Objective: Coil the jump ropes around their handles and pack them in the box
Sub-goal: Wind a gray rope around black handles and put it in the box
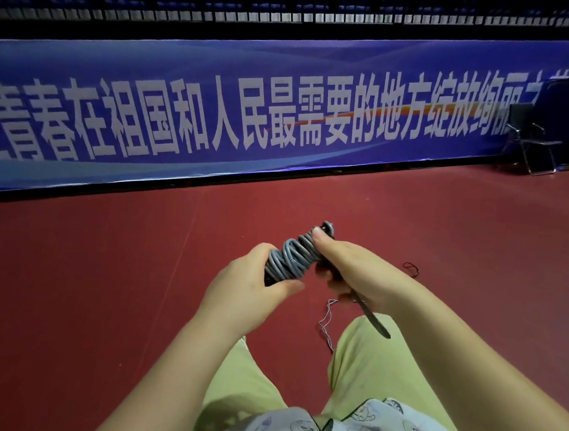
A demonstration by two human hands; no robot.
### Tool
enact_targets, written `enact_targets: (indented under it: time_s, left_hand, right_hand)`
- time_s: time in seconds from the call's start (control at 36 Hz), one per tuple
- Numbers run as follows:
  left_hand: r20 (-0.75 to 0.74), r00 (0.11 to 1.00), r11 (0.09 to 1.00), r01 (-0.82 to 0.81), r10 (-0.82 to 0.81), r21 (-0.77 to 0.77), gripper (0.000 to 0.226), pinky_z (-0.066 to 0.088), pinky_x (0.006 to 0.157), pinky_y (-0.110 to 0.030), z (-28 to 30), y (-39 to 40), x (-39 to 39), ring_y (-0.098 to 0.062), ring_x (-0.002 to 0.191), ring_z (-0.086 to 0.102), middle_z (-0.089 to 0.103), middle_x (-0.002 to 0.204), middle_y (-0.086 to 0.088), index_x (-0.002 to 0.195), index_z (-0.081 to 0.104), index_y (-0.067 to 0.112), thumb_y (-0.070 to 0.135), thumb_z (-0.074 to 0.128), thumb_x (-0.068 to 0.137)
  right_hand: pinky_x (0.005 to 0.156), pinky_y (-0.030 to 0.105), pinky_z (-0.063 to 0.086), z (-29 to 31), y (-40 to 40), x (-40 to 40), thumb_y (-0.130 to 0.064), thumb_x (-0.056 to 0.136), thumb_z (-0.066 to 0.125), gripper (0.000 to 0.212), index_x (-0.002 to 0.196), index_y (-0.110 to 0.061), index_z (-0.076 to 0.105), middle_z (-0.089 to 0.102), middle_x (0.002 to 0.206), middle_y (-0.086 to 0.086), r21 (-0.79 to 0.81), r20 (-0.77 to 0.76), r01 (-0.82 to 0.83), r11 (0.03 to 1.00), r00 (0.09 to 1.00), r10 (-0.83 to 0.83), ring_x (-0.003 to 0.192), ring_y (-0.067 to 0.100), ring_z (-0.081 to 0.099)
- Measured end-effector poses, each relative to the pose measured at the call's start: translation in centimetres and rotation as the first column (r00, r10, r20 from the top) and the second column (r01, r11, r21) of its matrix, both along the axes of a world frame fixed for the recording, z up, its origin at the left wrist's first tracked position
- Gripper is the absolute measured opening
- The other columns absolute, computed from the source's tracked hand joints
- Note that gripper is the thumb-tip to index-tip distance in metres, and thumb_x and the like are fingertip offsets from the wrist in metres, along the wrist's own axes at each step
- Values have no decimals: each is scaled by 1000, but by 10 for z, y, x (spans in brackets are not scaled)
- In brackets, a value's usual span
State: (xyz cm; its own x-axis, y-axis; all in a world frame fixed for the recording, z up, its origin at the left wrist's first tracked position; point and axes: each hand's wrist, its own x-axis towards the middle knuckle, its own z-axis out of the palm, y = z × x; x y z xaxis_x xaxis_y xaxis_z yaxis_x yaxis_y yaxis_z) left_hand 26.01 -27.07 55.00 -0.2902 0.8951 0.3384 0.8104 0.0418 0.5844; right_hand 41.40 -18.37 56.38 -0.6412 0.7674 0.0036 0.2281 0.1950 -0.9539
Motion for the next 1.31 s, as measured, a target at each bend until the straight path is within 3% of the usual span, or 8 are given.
enact_targets:
  time_s: [0.19, 0.36, 0.47, 0.67, 0.78, 0.94, 1.11, 1.31]
  left_hand:
    - [175, 967, 955, 220, -186, -200, 42, 50, 74, -39, 12, 3, -8, -13, 79, 63, 67, 88, 6, 98, 56, 32, 56, 70, 68]
    - [805, 457, 744, 667, -378, -30, 70, 51, 64, -30, 3, -3, -10, -23, 69, 62, 65, 86, -15, 106, 60, 7, 68, 58, 72]
    - [723, 553, 815, 580, -413, 22, 53, 38, 50, -26, 2, -1, -4, -18, 53, 47, 55, 66, -11, 91, 55, 4, 55, 48, 80]
    - [434, 851, 933, 355, -296, -60, 49, 48, 74, -28, 5, 5, -12, -3, 71, 61, 67, 71, 17, 93, 64, 27, 69, 66, 67]
    - [425, 863, 943, 327, -274, -56, 17, 45, 62, -12, 3, 4, -8, 4, 64, 63, 66, 65, 16, 88, 64, 17, 34, 67, 86]
    - [399, 896, 979, 201, -195, 27, 54, 54, 76, -40, -1, 3, -10, -10, 71, 66, 71, 81, 2, 93, 58, 23, 61, 67, 55]
    - [460, 855, 971, 220, -239, 95, 56, 53, 84, -41, -5, 7, -14, -14, 87, 67, 71, 97, 2, 106, 59, 36, 63, 63, 57]
    - [543, 783, 948, 307, -303, 87, 31, 47, 67, -31, -4, 4, -5, -11, 68, 59, 66, 78, 7, 99, 66, 20, 39, 61, 75]
  right_hand:
    - [45, 22, 18, -3, 0, 2, -46, 98, 45, 36, 72, -22, 37, 30, 62, -5, 31, -150, -52, 998, 987, 56, 46, 7, 21]
    - [47, 23, 16, 4, -1, 11, -60, 72, 55, 43, 74, -20, 39, 28, 63, -6, 89, -169, -240, 967, 953, 252, 51, 9, 19]
    - [45, 18, 23, 9, -2, 15, -58, 79, 53, 43, 81, -17, 43, 36, 62, -9, 110, -119, -253, 961, 957, 265, 49, 6, 24]
    - [42, 22, 24, 2, -1, 11, -42, 100, 40, 33, 81, -15, 47, 40, 69, 2, 218, -7, -89, 972, 996, 92, 45, 7, 29]
    - [42, 22, 25, -1, -1, 4, -41, 99, 43, 34, 79, -17, 54, 41, 68, 2, 191, -42, -99, 977, 993, 109, 43, 7, 30]
    - [51, 24, 46, 2, 1, 9, -24, 94, 60, 10, 97, -14, 58, 59, 70, -5, 133, 18, -241, 961, 971, 240, 55, 8, 51]
    - [57, 25, 51, 2, 10, 24, 4, 89, 59, 40, 123, -17, 56, 64, 102, 3, 1, 13, -305, 952, 952, 305, 67, 13, 61]
    - [50, 21, 50, 19, 3, 35, -18, 99, 51, 16, 90, -15, 64, 73, 84, -2, 234, 301, -83, 969, 954, 9, 58, 5, 65]
